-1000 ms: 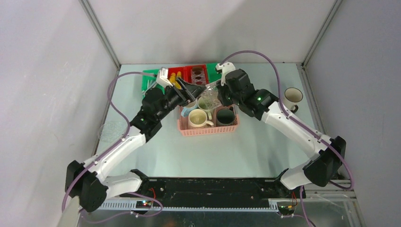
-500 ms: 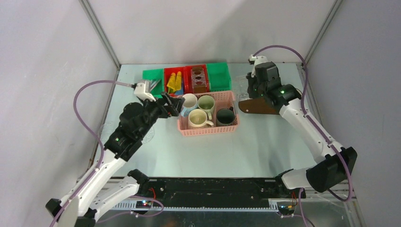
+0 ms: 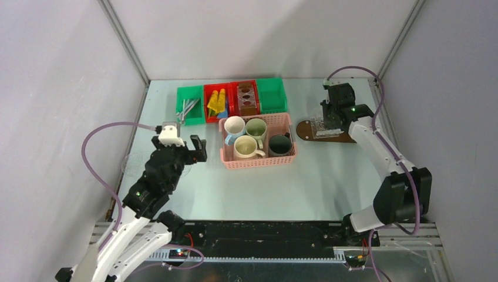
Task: Prepare toiletry sets of a toothbrush and toothpaste on the tray
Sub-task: Place the toothpaste holder on the tray.
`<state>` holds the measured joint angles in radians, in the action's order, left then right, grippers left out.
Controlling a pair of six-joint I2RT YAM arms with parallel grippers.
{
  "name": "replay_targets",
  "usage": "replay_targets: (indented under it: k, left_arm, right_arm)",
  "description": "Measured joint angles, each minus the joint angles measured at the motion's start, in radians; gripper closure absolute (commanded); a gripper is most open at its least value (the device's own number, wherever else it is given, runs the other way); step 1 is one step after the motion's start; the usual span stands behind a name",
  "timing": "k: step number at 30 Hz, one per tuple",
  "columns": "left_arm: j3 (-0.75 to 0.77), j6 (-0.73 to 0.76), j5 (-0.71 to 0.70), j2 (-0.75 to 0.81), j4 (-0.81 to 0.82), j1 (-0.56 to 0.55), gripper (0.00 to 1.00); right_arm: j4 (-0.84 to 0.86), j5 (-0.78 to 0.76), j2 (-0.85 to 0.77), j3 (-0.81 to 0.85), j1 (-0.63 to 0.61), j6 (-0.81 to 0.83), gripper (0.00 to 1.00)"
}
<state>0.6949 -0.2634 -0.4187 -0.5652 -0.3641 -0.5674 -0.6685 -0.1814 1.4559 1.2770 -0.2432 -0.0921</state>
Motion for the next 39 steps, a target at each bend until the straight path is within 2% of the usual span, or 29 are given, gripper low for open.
replay_targets:
  k: [10,20,29,35,39]
  left_arm:
    - [-0.045,0.083,-0.128,0.02,0.003,0.002,0.0]
    - [-0.045,0.117,-0.151,-0.005,0.012,0.034,0.0]
    - [-0.046,0.128,-0.154,-0.018,0.019,0.047,0.02]
    - [-0.046,0.133,-0.15,-0.027,0.019,0.057,0.02]
    - [-0.046,0.133,-0.149,-0.031,0.019,0.061,0.01]
  right_arm:
    - [0.037,-0.011,0.148,-0.006,0.099,0.017,1.0]
    - [0.11,-0.005,0.238,-0.006,0.148,0.016,1.0]
    - [0.136,0.004,0.25,-0.006,0.185,0.015,1.0]
    - [0.14,0.019,0.254,-0.006,0.201,0.015,0.93]
    - [0.141,0.024,0.257,-0.006,0.202,0.015,0.83]
